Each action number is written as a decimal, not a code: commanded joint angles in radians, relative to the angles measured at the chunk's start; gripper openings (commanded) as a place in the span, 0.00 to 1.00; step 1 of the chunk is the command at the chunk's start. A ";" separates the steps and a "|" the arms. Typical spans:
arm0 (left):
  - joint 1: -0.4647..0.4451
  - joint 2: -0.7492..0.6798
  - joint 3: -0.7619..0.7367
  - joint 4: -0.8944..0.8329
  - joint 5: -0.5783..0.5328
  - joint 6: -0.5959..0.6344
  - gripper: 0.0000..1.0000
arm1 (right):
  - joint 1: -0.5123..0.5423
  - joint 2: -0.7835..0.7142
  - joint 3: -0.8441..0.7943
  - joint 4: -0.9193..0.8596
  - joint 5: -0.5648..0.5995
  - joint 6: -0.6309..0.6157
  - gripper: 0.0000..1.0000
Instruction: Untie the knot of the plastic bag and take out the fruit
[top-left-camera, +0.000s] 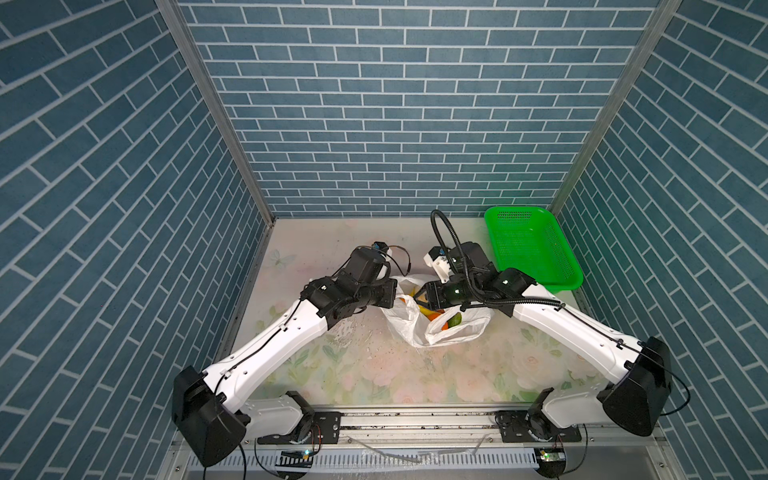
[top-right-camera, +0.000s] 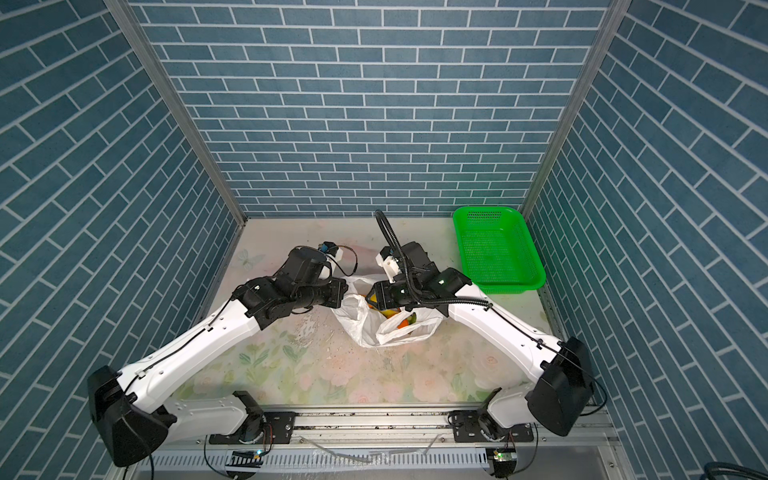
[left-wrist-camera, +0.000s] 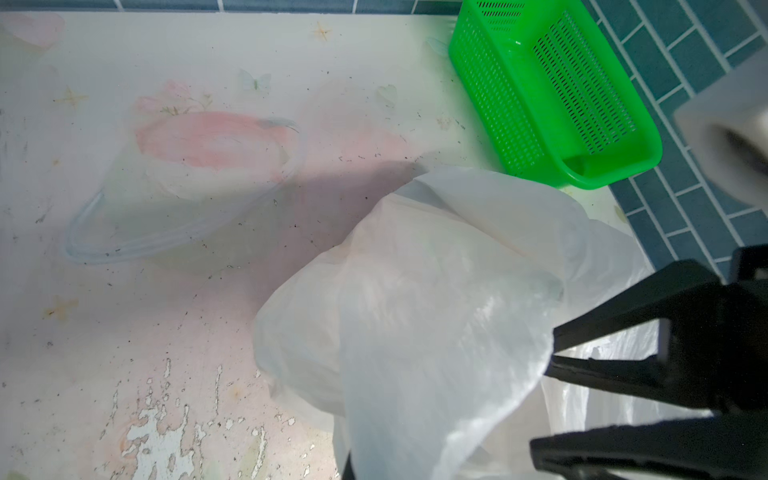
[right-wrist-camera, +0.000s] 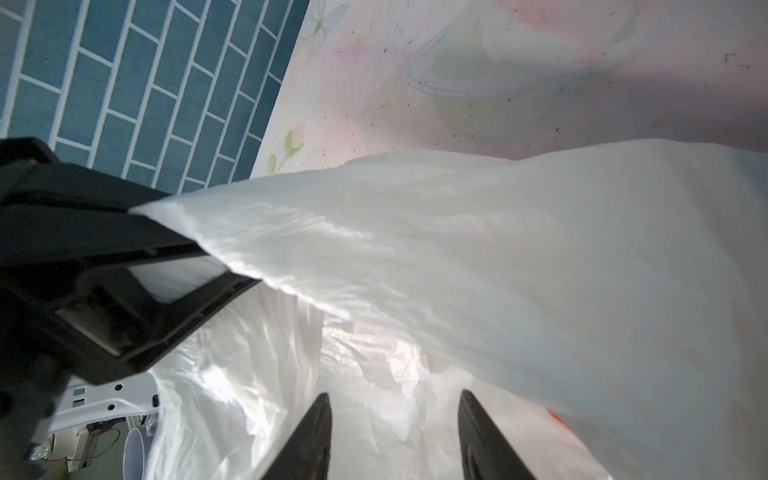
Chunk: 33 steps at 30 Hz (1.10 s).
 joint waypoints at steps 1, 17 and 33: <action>0.015 -0.028 -0.004 0.024 0.012 0.009 0.00 | 0.007 0.054 -0.060 -0.015 0.077 0.055 0.49; 0.015 -0.034 -0.033 -0.106 -0.115 0.129 0.00 | -0.264 0.075 -0.025 -0.206 0.936 -0.171 0.59; 0.015 0.018 0.070 0.052 -0.090 0.037 0.00 | -0.154 -0.039 -0.094 -0.177 0.451 -0.168 0.60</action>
